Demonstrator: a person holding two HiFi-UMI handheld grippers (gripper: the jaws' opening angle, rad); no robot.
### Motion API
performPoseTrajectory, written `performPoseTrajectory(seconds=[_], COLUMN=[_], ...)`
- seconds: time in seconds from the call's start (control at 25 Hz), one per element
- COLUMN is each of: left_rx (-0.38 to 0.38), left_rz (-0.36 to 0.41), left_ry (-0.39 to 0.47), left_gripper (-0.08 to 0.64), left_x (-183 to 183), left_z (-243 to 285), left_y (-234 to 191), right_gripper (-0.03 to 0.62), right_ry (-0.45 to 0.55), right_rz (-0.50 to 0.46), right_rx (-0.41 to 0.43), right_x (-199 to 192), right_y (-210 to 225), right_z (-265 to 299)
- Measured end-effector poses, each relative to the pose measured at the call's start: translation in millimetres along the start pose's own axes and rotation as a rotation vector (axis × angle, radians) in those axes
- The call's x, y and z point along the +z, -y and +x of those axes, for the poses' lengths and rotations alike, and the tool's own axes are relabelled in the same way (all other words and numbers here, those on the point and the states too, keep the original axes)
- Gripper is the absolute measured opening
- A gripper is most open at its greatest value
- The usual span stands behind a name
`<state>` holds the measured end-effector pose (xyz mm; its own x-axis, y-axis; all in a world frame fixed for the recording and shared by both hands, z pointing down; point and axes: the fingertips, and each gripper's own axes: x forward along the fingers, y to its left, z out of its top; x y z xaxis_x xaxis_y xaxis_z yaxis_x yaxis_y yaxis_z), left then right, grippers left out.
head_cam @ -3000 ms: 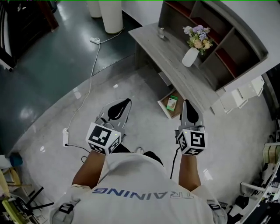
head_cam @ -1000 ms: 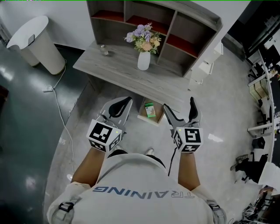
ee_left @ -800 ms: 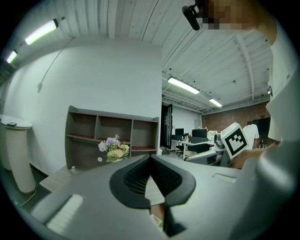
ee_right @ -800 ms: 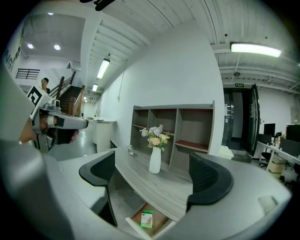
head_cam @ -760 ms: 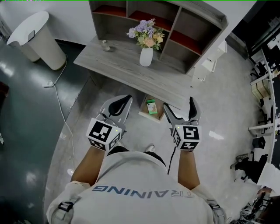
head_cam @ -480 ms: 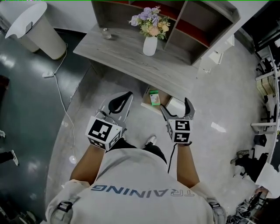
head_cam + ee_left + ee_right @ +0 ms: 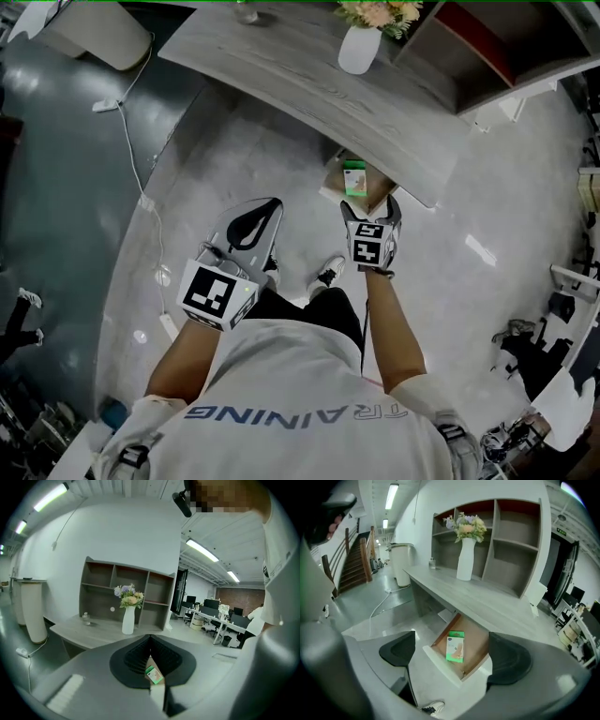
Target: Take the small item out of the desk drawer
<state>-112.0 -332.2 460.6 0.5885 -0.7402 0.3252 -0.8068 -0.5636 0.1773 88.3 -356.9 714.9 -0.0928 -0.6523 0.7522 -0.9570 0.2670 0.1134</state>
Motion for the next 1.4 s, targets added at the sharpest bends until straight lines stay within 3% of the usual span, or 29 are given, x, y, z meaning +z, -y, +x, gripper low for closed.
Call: performPoseTrajectory(seconds=[0.28, 0.6, 0.88, 0.96, 1.4], left_rx=[0.046, 0.096, 0.114, 0.116, 0.067], left_rz=[-0.1, -0.144, -0.152, -0.153, -0.117], left_ry=[-0.047, -0.107, -0.134, -0.14, -0.063], left_gripper=[-0.002, -0.002, -0.002, -0.002, -0.002], left_x=[-45, -94, -108, -109, -71], left_z=[20, 20, 12, 9, 1], left_y=[-21, -44, -54, -54, -47], right_gripper=[0.5, 0.483, 0.422, 0.342, 0.331], right_ry=[-0.123, -0.239, -0.277, -0.28, -0.19], right_rz=[0.081, 0.035, -0.036, -0.046, -0.011], right_rx=[-0.098, -0.153, -0.209, -0.232, -0.207], right_x=[-47, -89, -102, -101, -74], right_y=[14, 12, 12, 12, 4], right_z=[117, 182, 193, 191, 123])
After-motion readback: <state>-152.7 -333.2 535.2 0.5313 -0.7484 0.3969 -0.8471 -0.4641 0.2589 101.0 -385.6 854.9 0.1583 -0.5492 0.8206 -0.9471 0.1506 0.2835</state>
